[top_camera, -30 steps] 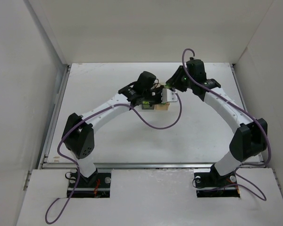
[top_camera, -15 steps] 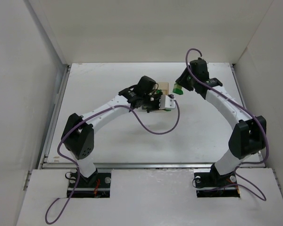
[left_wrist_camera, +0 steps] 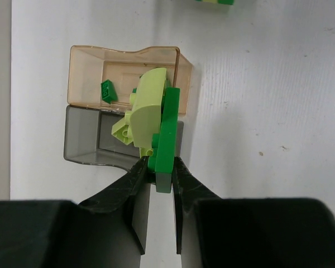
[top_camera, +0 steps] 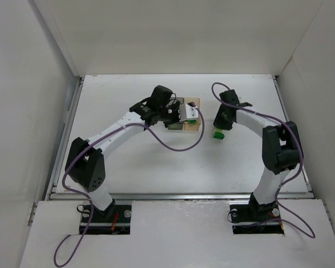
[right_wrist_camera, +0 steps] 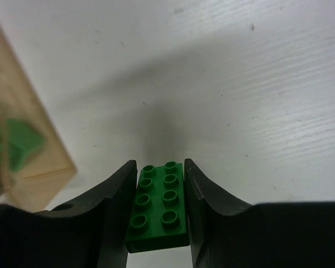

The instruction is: Sort the legos into containers by color

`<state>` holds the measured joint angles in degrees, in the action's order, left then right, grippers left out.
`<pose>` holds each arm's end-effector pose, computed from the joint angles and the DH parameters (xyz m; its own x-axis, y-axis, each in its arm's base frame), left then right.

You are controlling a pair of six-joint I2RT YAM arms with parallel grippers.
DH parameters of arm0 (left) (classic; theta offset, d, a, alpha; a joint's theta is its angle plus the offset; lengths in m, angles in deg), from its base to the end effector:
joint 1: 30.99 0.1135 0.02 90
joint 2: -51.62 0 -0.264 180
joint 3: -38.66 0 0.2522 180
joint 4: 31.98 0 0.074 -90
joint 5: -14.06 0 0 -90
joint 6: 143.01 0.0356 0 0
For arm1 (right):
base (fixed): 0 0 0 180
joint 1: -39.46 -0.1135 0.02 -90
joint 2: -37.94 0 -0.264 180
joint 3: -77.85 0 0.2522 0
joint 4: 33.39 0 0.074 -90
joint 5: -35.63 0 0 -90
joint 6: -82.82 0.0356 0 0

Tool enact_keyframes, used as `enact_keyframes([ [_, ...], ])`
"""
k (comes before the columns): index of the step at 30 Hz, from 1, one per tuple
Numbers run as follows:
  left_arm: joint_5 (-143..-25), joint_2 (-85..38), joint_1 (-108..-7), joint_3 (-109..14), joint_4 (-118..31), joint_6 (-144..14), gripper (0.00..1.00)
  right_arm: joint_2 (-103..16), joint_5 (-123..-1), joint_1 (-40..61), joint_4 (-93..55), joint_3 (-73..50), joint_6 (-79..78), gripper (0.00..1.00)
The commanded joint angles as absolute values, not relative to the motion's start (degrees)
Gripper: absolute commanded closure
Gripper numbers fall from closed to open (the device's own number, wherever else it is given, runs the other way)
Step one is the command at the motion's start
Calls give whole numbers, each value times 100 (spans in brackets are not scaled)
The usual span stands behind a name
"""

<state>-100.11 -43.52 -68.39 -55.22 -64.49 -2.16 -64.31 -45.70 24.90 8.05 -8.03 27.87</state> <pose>0.2964 -0.2450 0.3117 0.3606 0.6149 -0.7013 0.8630 0.0652 0.5010 0.3654 0.0894 0.2080 -0.7686 0.3869 -0.5094 0.3306 0.9220 0.2015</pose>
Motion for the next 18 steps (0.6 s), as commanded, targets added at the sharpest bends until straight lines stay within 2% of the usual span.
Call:
enact_keyframes([
  [1, -9670, -4014, -6869, -5342, -6157, -282, 100, -6629, -4619, 2479, 929, -736, 2490, 90],
  [2, -9599, -4014, -6869, -5289, -6104, -282, 100, -6629, -4619, 2479, 929, -736, 2490, 79],
  [5, -9432, -3961, -6869, -5289, -6025, -116, 100, -6682, -4619, 2479, 1042, -885, 2306, 54],
  [6, -9431, -3961, -6869, -5237, -6025, -115, 100, -6682, -4619, 2479, 1043, -886, 2253, 35],
  [8, -9431, -3961, -6869, -5236, -6025, -36, 100, -6630, -4777, 2479, 1183, -1105, 2026, 23],
  [9, -9431, -3961, -6869, -5236, -6077, 112, 100, -6577, -4908, 2479, 1244, -1184, 1937, 9],
  [10, -9431, -3909, -6869, -5236, -6077, 166, 100, -6507, -4909, 2479, 1306, -1359, 1866, 0],
  [14, -9484, -3909, -6869, -5236, -6192, 351, 100, -5867, -5190, 2417, 1517, -1685, 1585, 0],
  [18, -9537, -3909, -6869, -5236, -6192, 404, 100, -5154, -6330, 2417, 1063, -1756, 1427, 0],
])
